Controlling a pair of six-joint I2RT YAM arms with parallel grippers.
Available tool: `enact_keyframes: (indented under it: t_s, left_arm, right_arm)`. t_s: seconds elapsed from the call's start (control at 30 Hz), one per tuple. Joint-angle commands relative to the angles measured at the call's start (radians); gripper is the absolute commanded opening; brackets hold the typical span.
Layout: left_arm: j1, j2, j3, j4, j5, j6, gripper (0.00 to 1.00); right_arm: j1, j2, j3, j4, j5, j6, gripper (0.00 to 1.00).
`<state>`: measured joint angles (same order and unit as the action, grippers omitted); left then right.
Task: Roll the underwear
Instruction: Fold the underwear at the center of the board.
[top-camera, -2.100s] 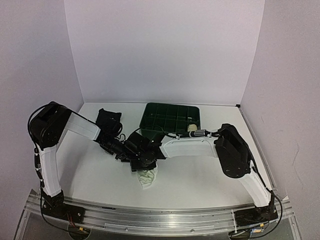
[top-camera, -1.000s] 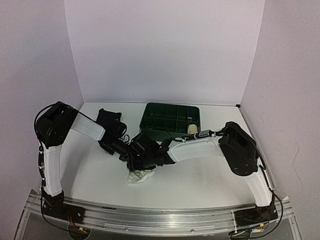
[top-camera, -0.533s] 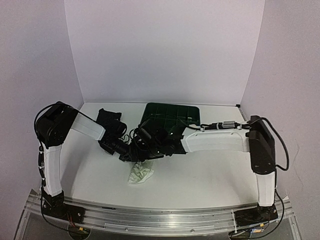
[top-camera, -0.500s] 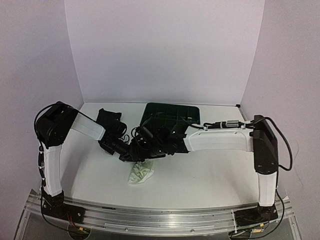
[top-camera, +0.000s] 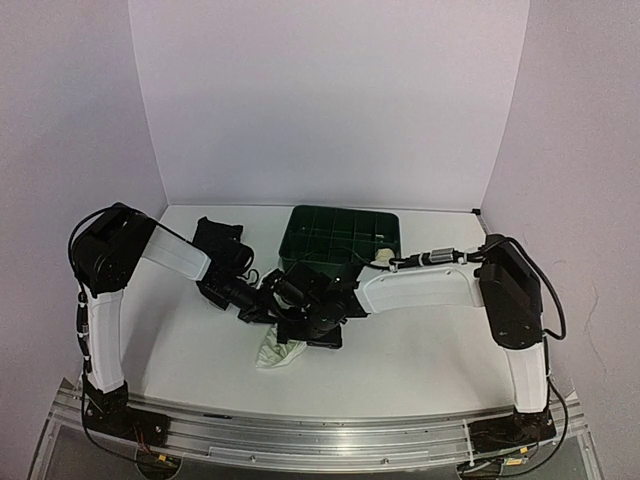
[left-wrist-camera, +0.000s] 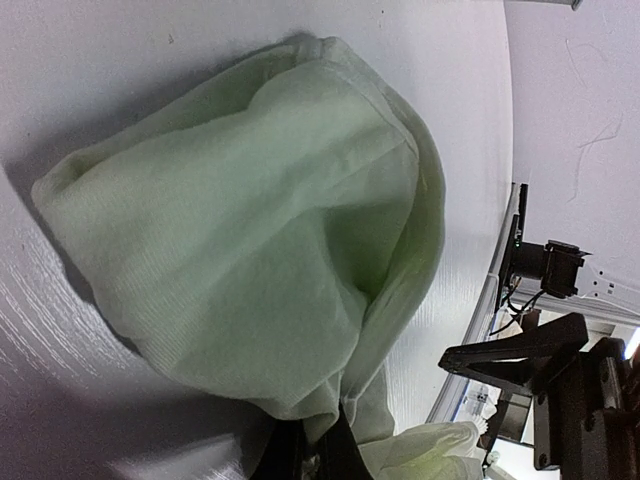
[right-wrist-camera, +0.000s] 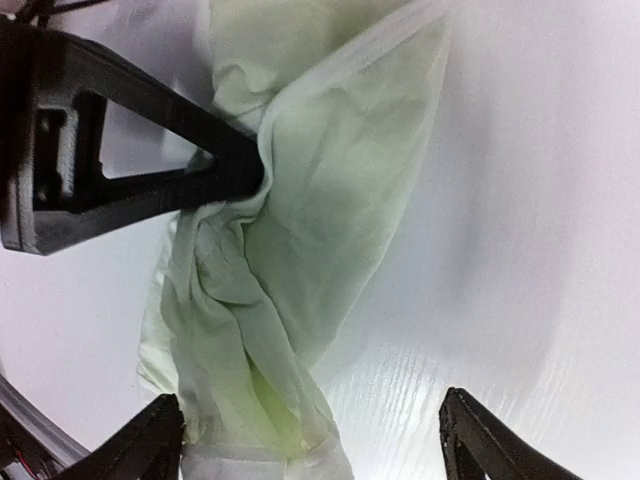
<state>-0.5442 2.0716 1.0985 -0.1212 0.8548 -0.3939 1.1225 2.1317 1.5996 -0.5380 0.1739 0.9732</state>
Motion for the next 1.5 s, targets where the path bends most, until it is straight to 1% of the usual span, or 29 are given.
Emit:
enact_keyframes:
  t_s: [0.0, 0.07, 0.13, 0.2, 0.27, 0.3, 0.37, 0.43, 0.5, 0.6, 0.7, 0.8, 0.9, 0.97, 1.13, 1.17, 1.3, 1.4, 1.47]
  left_arm:
    - [0.002, 0.060, -0.026, -0.091, -0.138, -0.002, 0.00]
    - [0.003, 0.061, -0.025, -0.092, -0.138, 0.000, 0.00]
    - [0.005, 0.063, -0.022, -0.091, -0.138, -0.002, 0.00]
    - [0.004, 0.064, -0.015, -0.092, -0.137, -0.006, 0.00]
    - [0.006, 0.067, -0.002, -0.092, -0.134, -0.014, 0.00]
    - [0.007, 0.068, 0.004, -0.091, -0.130, -0.022, 0.00]
    - [0.010, 0.072, 0.026, -0.084, -0.121, -0.039, 0.00]
    - [0.010, 0.084, 0.054, -0.075, -0.110, -0.062, 0.00]
    - [0.010, 0.103, 0.083, -0.064, -0.100, -0.086, 0.00]
    - [0.010, 0.123, 0.099, -0.048, -0.083, -0.110, 0.00]
    - [0.010, 0.127, 0.092, -0.025, -0.071, -0.130, 0.00]
    - [0.010, 0.128, 0.085, -0.014, -0.063, -0.138, 0.00]
    - [0.009, 0.132, 0.082, -0.007, -0.058, -0.142, 0.00]
    - [0.010, 0.136, 0.083, -0.003, -0.055, -0.145, 0.00]
    - [0.010, 0.135, 0.074, 0.005, -0.051, -0.148, 0.00]
    - [0.010, 0.135, 0.070, 0.006, -0.050, -0.148, 0.00]
    - [0.010, 0.132, 0.056, 0.011, -0.044, -0.143, 0.00]
    - [0.010, 0.129, 0.055, 0.014, -0.042, -0.137, 0.00]
    - [0.010, 0.129, 0.057, 0.015, -0.040, -0.131, 0.00]
  right_arm:
    - [0.005, 0.045, 0.056, -0.027, -0.069, 0.008, 0.76]
    - [0.005, 0.055, 0.084, -0.028, -0.083, -0.012, 0.63]
    - [0.005, 0.055, 0.095, -0.028, -0.087, -0.021, 0.43]
    - [0.006, 0.051, 0.094, -0.028, -0.083, -0.024, 0.26]
    - [0.005, 0.046, 0.090, -0.031, -0.069, -0.032, 0.02]
    - [0.005, 0.045, 0.098, -0.037, -0.053, -0.047, 0.00]
    - [0.016, 0.052, 0.153, -0.099, 0.010, -0.114, 0.00]
    - [0.035, 0.090, 0.244, -0.237, 0.102, -0.217, 0.00]
    - [0.066, 0.141, 0.345, -0.359, 0.202, -0.364, 0.00]
    - [0.119, 0.201, 0.373, -0.400, 0.271, -0.546, 0.00]
    - [0.162, 0.244, 0.375, -0.406, 0.300, -0.687, 0.00]
    - [0.179, 0.263, 0.372, -0.413, 0.324, -0.758, 0.00]
    - [0.193, 0.281, 0.392, -0.413, 0.302, -0.836, 0.00]
    - [0.198, 0.304, 0.413, -0.412, 0.279, -0.874, 0.00]
    - [0.198, 0.363, 0.472, -0.404, 0.213, -0.898, 0.02]
    - [0.198, 0.370, 0.477, -0.401, 0.197, -0.899, 0.06]
    - [0.198, 0.353, 0.453, -0.363, 0.103, -0.908, 0.34]
    - [0.196, 0.284, 0.401, -0.286, 0.062, -0.930, 0.43]
    - [0.195, 0.228, 0.364, -0.229, 0.039, -0.952, 0.46]
